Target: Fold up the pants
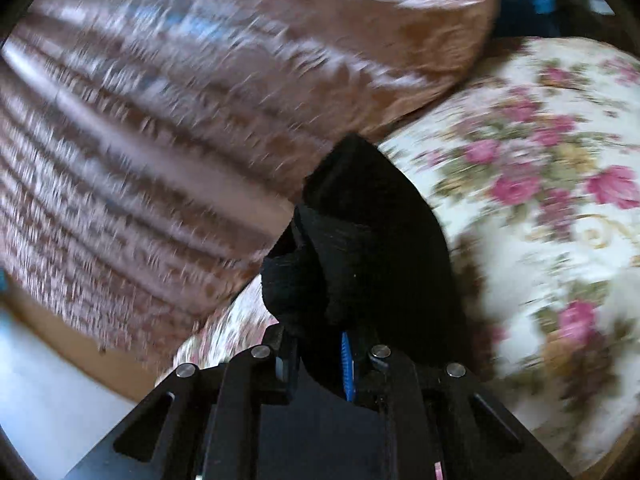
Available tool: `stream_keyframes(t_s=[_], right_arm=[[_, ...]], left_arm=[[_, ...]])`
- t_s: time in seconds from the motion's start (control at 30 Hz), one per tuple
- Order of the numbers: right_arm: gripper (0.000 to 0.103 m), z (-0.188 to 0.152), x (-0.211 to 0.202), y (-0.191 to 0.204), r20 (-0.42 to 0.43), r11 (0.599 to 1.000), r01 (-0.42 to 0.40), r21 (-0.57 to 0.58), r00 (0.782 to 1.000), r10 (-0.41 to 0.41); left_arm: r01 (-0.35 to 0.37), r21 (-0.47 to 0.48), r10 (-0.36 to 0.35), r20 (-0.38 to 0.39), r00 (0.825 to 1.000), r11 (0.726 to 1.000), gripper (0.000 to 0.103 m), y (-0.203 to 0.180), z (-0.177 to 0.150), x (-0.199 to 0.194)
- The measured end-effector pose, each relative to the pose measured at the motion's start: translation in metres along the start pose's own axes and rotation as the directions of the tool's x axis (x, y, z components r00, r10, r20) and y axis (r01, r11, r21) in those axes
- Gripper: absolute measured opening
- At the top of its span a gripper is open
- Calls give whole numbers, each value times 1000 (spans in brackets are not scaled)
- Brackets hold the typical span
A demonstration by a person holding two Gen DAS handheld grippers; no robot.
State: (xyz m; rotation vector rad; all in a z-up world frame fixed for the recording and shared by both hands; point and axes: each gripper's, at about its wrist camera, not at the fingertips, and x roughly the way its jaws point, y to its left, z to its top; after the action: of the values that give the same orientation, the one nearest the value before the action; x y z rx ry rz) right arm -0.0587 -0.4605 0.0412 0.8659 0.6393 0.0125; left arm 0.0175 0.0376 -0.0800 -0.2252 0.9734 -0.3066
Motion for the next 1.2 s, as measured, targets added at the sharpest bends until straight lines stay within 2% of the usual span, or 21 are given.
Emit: stream_keyframes(t_s=[0.17,0.27,0.5,0.57,0.77,0.83,0.9,0.97,1.0,1.03,1.1,1.17,1.2], right_arm=[[17,-34,40,56,-130,991,-75,-110,990,60],[17,-55,64,82,-205,982,-96,-164,977,61],[16,-124,117,121,-400,949,-135,-285,916,10],[16,-141,128,127,-427,938,-126,-323,904,-25],[17,-161,137,123,-446,922,-95,-376,891,-90],[17,-165,138,126,-441,907,-89,-412,890,-113],[17,-170,136,131,-423,877,-83,-474,895,-144],[17,-175,135,137,-408,846,-80,-527,897,-169],[19,-178,135,139,-401,831,-78,-550,898,-181],[21,-181,136,140,-396,818,-78,-570,898,-191],[27,-186,138,142,-388,800,-72,-596,898,-208],[46,-188,137,139,-406,807,-90,-583,893,-195],[50,-188,136,139,-415,812,-102,-574,891,-182]], left_arm=[[95,11,-95,9,995,995,42,-8,9,-7],[139,-6,-139,4,990,990,42,-11,13,-6],[261,-45,-262,-12,965,964,42,-17,25,-3],[276,-43,-277,-22,961,960,42,-21,27,-2],[320,-25,-321,-57,946,947,42,-34,34,7],[351,-40,-353,-80,932,935,42,-40,36,14],[371,-65,-376,-101,921,926,52,-43,38,21],[402,-117,-414,-109,904,908,70,-45,41,29],[423,-147,-440,-115,891,894,74,-45,42,33],[451,-192,-478,-127,869,871,79,-45,43,40],[476,-243,-516,-139,845,845,82,-45,45,48],[473,-268,-520,-142,842,839,83,-47,47,54],[475,-271,-524,-145,840,837,83,-48,47,56]])
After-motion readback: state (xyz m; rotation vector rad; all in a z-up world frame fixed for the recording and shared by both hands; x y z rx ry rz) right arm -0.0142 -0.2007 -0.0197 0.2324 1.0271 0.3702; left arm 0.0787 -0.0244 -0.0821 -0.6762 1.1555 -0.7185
